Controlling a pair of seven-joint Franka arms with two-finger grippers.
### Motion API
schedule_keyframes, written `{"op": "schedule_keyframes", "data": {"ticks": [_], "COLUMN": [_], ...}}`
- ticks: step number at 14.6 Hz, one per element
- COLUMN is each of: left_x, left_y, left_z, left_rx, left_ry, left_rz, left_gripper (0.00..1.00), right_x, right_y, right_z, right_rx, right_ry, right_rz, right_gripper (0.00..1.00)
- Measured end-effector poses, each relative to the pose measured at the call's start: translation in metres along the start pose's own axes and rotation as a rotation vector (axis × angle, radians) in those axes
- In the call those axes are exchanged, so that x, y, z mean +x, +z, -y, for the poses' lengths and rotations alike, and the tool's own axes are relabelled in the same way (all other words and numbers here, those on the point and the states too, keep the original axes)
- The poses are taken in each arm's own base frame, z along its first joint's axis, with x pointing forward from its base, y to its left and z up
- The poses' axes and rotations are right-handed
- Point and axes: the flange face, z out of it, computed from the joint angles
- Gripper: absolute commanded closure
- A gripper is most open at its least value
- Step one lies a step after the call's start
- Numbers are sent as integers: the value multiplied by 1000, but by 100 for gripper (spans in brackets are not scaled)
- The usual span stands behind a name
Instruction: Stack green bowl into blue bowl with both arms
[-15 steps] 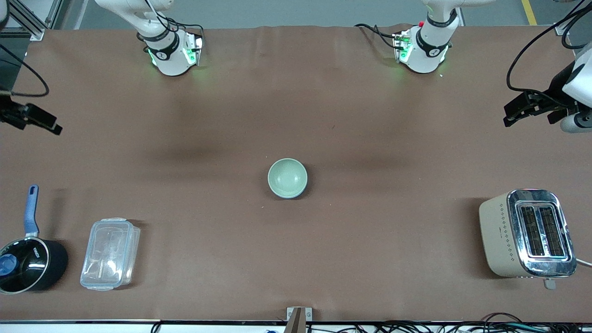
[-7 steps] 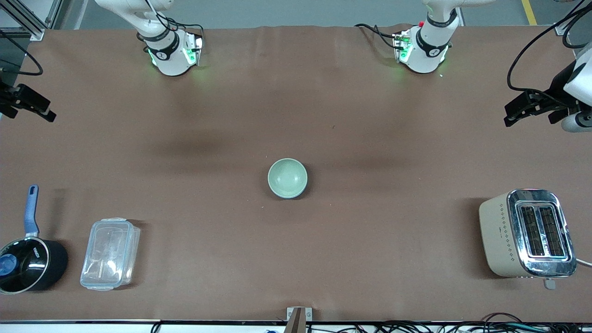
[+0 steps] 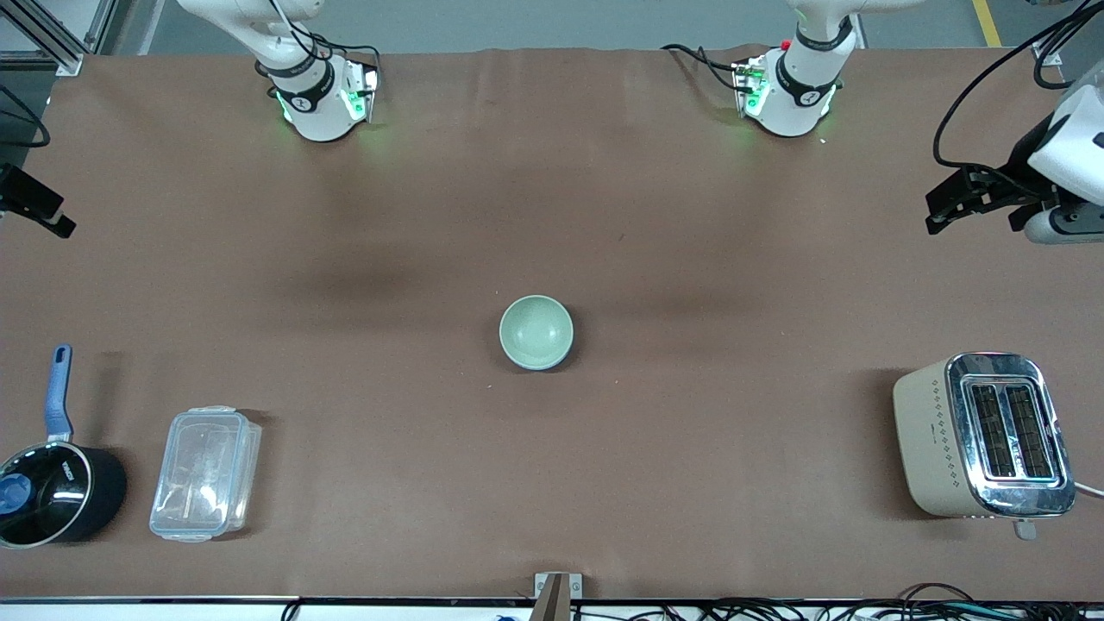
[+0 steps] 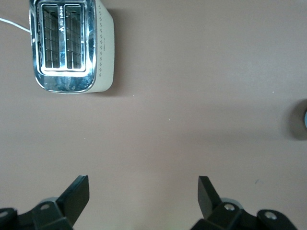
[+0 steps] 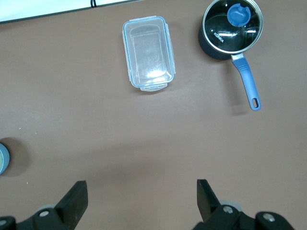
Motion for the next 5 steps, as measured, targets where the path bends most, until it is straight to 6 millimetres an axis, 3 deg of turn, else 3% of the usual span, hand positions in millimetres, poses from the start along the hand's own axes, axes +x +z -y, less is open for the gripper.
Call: {"op": "schedule_keyframes", "data": {"ticks": [5], "left_x": [-1], "left_y": [0], "left_z": [-4], "left_rx": [0], "left_ry": [24], "left_rz": [0], "left_gripper": [0], "right_x": [2], "right_y": [2], "right_z": [-1], "right_rx": [-2], "right_ry": [2], "right_rz": [8], "right_gripper": [0]}}
